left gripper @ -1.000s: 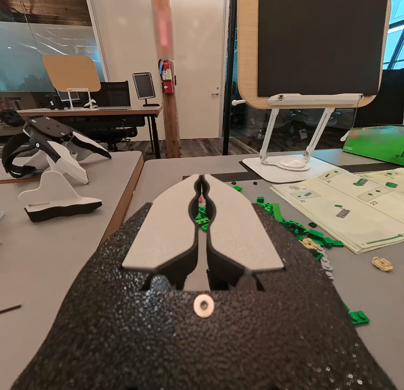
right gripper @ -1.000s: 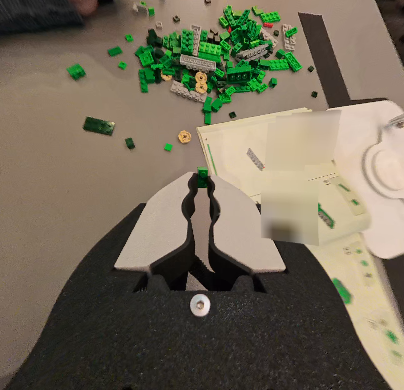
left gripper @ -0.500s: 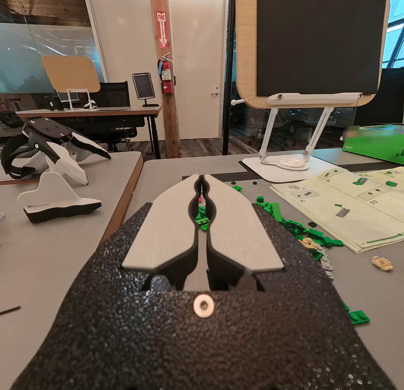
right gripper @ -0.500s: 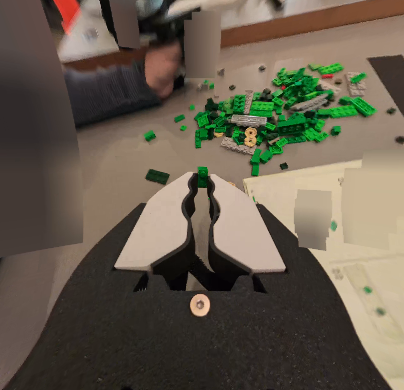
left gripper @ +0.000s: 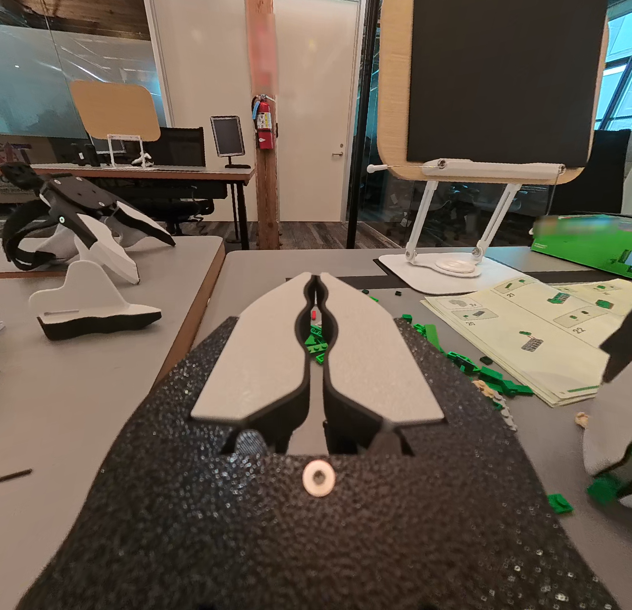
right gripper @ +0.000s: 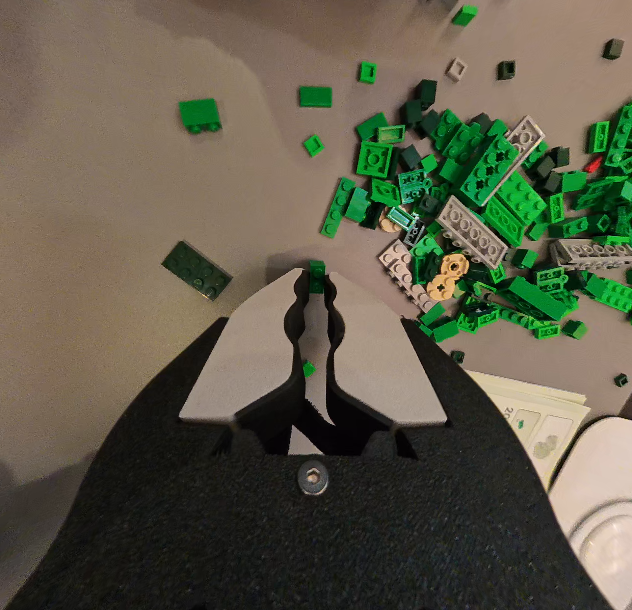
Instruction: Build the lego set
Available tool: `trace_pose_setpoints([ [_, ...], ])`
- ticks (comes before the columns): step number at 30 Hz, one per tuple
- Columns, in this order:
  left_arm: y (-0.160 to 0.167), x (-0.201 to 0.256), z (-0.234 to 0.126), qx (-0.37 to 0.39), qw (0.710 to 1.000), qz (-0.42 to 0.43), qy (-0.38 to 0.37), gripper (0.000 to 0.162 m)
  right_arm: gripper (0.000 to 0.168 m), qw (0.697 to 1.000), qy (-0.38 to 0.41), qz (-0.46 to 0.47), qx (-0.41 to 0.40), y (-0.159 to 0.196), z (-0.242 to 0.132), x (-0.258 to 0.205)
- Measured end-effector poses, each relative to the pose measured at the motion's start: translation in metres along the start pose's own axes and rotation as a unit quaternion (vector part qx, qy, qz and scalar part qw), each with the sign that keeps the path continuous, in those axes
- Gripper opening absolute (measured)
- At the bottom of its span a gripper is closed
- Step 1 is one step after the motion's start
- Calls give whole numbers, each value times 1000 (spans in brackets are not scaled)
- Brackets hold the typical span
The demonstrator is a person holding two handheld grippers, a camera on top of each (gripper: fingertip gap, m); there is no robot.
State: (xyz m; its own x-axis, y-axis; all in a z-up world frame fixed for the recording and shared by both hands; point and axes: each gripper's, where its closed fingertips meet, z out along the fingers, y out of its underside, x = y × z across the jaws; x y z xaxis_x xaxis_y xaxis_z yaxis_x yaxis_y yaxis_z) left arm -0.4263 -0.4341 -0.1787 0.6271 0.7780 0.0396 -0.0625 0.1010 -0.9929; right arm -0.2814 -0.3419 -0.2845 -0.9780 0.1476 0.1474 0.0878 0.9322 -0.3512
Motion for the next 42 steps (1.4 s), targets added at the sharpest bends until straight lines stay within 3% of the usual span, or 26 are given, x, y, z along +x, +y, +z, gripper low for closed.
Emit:
trace_pose_setpoints([
  [10, 0, -1, 0, 1, 1000, -4, -1, 0, 8, 1000, -10, -12, -1, 2, 2, -5],
  [15, -1, -1, -1, 3, 1000, -6, -2, 0, 26, 1000, -15, -6, 25, -1, -11, -2],
  [22, -1, -1, -1, 3, 1000, -6, -2, 0, 19, 989, 96, 74, 88, -5, -34, 88],
  [29, -1, -1, -1, 5, 1000, -8, -1, 0, 9, 986, 123, 95, 56, -5, -6, 159],
  [34, -1, -1, -1, 2, 1000, -7, 0, 0, 9, 990, 84, 101, 60, -17, 9, 171],
  [38, 0, -1, -1, 2, 1000, -8, 0, 0, 13, 992, 4, 108, 60, -30, 22, 155],
  [42, -1, -2, -1, 2, 1000, -11, 0, 0, 16, 997, 46, 57, 26, -29, 33, 159],
])
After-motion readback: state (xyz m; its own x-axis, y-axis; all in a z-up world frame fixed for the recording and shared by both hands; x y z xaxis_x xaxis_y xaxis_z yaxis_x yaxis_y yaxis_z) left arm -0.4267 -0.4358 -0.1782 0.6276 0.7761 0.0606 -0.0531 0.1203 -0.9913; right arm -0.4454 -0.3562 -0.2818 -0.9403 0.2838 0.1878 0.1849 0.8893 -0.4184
